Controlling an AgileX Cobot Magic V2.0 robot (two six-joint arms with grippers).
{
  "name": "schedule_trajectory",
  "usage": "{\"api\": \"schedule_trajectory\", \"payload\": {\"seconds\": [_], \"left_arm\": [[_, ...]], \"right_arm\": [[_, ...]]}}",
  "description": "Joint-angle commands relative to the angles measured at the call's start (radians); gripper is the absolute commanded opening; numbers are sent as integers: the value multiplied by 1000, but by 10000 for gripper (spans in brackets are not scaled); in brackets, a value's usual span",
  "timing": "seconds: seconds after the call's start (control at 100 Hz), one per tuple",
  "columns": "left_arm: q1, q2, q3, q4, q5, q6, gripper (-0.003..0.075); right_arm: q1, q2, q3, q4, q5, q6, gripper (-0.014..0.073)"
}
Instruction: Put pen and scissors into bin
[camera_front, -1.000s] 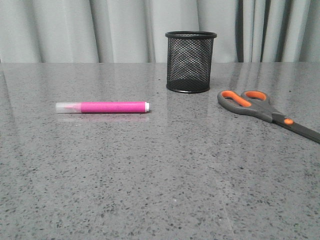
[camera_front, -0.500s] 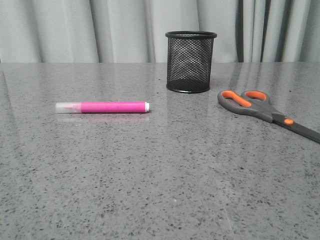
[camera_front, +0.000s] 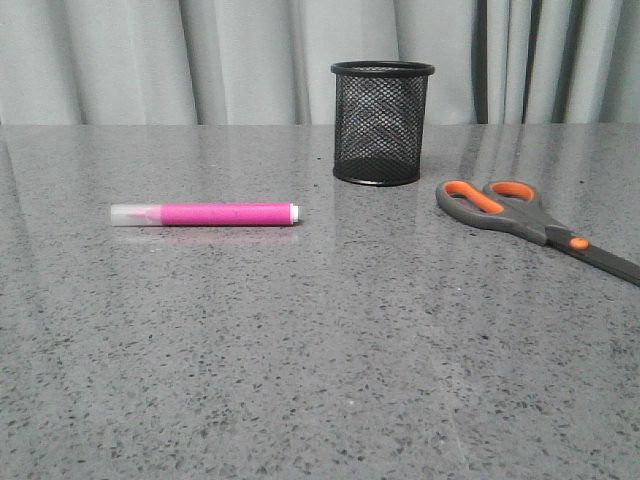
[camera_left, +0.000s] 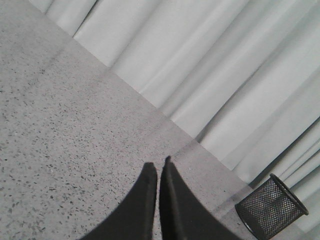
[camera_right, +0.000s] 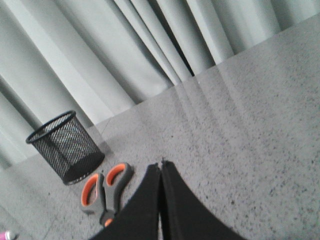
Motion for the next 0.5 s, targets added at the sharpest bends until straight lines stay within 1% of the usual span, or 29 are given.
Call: {"api": "schedule_trajectory", "payload": {"seconds": [0.0, 0.1, 0.23, 0.36, 0.43, 0.49], "left_arm": [[-6, -32, -14, -18, -52, 1, -19], [-6, -8, -71, 26, -15, 12, -19], [-6, 76, -185, 161, 92, 46, -20], [-6, 236, -320, 290, 263, 116, -19], [-6, 331, -387, 301, 338, 168, -19], [-6, 410, -435, 301, 380, 197, -19]], "right_arm": [[-5, -8, -65, -26, 0, -24, -58], [-5, 35, -138, -81, 92, -44, -58], [-5, 160, -240, -101, 169, -44, -58], [-5, 344, -350, -153, 242, -92, -58], [-5, 452, -404, -171, 274, -136, -58], [-5, 532, -447, -171, 303, -144, -58]]}}
